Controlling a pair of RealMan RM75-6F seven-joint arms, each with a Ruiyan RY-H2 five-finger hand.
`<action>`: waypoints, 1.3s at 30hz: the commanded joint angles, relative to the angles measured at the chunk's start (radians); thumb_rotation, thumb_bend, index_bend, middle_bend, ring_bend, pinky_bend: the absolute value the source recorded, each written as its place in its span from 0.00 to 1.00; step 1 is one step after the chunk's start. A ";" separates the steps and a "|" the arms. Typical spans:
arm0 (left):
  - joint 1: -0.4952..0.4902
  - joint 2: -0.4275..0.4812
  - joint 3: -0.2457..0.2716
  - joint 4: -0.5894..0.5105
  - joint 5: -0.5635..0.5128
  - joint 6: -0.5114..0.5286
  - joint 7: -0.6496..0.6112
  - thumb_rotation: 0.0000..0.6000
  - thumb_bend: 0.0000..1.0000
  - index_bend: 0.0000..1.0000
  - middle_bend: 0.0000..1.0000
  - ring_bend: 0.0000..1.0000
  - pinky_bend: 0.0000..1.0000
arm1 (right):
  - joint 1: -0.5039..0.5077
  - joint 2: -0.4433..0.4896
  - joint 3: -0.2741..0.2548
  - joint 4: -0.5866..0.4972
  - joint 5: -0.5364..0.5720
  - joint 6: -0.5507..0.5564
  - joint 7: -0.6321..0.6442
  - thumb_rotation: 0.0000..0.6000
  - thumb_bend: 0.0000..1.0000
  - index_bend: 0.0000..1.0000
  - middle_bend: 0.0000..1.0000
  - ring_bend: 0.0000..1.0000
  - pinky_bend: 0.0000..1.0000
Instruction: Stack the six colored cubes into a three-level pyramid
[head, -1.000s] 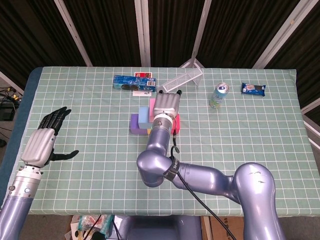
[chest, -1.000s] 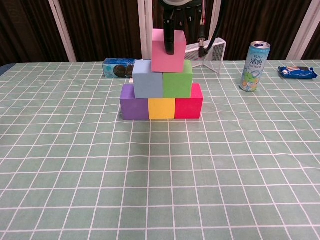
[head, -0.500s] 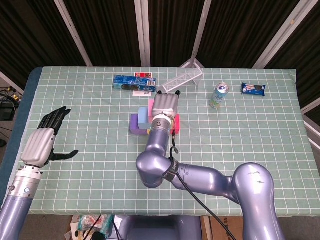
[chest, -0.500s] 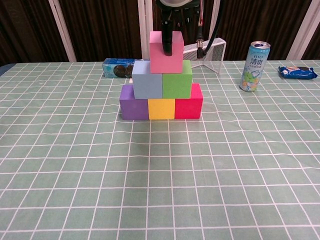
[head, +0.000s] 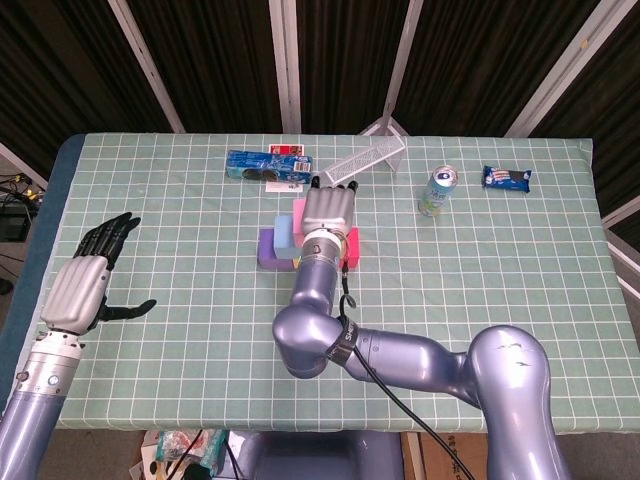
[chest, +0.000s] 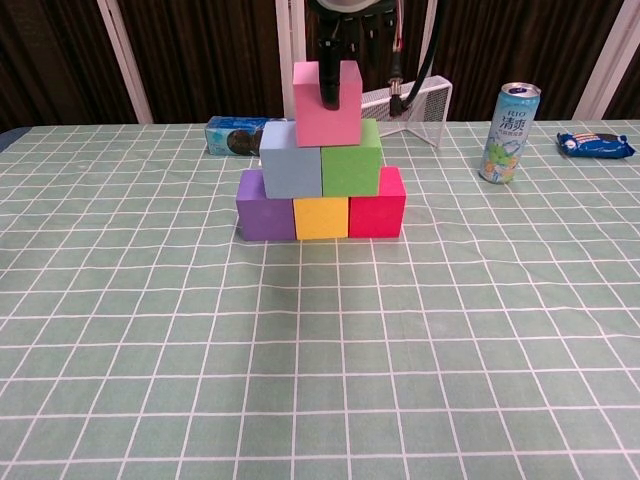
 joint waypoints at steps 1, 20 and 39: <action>0.000 0.000 0.000 0.000 0.000 0.000 0.000 1.00 0.15 0.00 0.00 0.00 0.02 | -0.002 0.001 -0.001 -0.004 0.000 0.000 0.003 1.00 0.31 0.00 0.15 0.12 0.11; -0.001 0.004 -0.006 0.007 -0.011 0.001 -0.007 1.00 0.15 0.00 0.00 0.00 0.02 | -0.037 0.061 0.006 -0.158 0.002 0.061 0.019 1.00 0.31 0.00 0.00 0.00 0.10; 0.014 -0.008 -0.001 0.046 0.016 0.030 -0.004 1.00 0.15 0.00 0.00 0.00 0.02 | -0.590 0.510 -0.135 -0.863 -0.355 0.115 0.383 1.00 0.31 0.00 0.00 0.00 0.05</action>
